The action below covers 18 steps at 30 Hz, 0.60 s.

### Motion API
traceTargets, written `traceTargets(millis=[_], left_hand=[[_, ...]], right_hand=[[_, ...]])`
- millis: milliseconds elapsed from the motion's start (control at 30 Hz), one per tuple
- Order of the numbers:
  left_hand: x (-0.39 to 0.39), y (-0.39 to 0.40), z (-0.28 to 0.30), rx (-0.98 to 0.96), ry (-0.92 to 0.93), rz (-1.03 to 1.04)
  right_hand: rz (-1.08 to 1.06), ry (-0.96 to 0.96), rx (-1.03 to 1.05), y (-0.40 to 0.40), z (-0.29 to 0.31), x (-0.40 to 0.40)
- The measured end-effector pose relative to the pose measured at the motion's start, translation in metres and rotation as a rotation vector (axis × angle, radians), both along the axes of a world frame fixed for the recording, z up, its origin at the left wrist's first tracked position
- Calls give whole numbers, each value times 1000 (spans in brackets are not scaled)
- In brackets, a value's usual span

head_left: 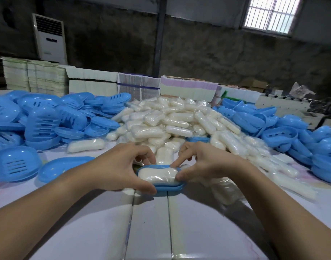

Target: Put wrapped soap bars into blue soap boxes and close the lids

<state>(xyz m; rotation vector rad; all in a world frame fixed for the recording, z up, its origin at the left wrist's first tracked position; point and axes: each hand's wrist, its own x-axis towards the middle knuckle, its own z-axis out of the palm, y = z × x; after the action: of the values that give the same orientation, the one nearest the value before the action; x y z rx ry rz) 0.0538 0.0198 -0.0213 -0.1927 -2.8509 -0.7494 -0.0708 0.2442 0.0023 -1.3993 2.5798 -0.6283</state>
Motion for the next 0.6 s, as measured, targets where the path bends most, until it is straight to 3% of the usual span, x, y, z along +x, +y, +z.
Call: traceTargets(millis=[100,167,267,333,467,600], left_hand=[[-3,-3,-2,-2,-1,-21],[-5,-3,-4,3,12,-32],[-8,-6,-8,-8,53,-45],[-11,-8,-10,-16,83,-48],[-16,-12,-14,-22,100,-52],[-17,-12,-14,20,98,-75]], right_hand=[[-11,4,-25,4,4,0],[-74,-12,-194,11,12,-11],[-359,124,-452,28,23,-46],[-624,277,-516,47,23,-79],[-1021,356,-338,94,16,-133],[-1103,351,-100,115,18,-164]])
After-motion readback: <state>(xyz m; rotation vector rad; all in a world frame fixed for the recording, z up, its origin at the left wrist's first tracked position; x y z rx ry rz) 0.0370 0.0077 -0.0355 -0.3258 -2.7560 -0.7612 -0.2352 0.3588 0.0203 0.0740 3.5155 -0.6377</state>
